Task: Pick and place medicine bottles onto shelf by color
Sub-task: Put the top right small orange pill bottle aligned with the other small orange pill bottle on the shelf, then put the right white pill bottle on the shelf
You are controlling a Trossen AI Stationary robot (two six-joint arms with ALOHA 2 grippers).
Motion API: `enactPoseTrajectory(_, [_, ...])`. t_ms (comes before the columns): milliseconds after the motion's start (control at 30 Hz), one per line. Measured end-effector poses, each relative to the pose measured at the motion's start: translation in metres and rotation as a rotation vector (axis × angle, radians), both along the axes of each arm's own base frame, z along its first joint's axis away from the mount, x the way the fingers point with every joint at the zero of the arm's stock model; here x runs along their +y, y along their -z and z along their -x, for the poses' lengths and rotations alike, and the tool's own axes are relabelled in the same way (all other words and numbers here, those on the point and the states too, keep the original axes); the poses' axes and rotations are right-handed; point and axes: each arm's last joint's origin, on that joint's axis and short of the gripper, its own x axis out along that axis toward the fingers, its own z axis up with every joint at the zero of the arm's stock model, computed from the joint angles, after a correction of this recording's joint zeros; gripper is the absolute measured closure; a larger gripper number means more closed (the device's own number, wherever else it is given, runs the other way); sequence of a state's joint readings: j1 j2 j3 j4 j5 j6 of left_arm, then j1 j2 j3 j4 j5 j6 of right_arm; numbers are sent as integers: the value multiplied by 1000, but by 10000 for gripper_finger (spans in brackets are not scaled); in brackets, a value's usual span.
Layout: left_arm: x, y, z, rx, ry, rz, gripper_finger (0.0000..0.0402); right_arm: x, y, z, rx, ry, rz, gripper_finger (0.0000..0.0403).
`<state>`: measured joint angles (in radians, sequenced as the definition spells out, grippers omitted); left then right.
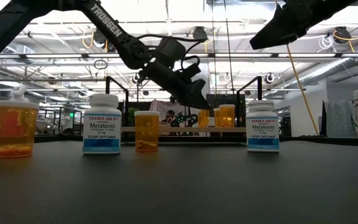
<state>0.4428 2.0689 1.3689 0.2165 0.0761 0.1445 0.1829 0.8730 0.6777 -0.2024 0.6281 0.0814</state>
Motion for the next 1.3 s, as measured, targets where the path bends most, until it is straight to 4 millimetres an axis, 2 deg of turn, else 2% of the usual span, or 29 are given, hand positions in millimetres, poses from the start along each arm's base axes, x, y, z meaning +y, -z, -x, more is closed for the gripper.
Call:
enactPoseTrajectory(467, [4,1,2,0,-20,20,268,0,0,0,0,0,0,122])
enactPoseTrajectory(767, [4,1,3,3,-24,29,228,0,0,0,-2,0,0,122])
enactPoseTrajectory(967, [4,1,3,-1,-28,34,220,0,0,0,-2,0,0,122])
enactPoseTrajectory(1067, [3,-6,5,-3,-30,39,220,0,0,0,-2,0,0,122])
enactPoseTrajectory(1300, [-10,-41,16,9,-4,25,219,0,0,0,-4,1,-2,122])
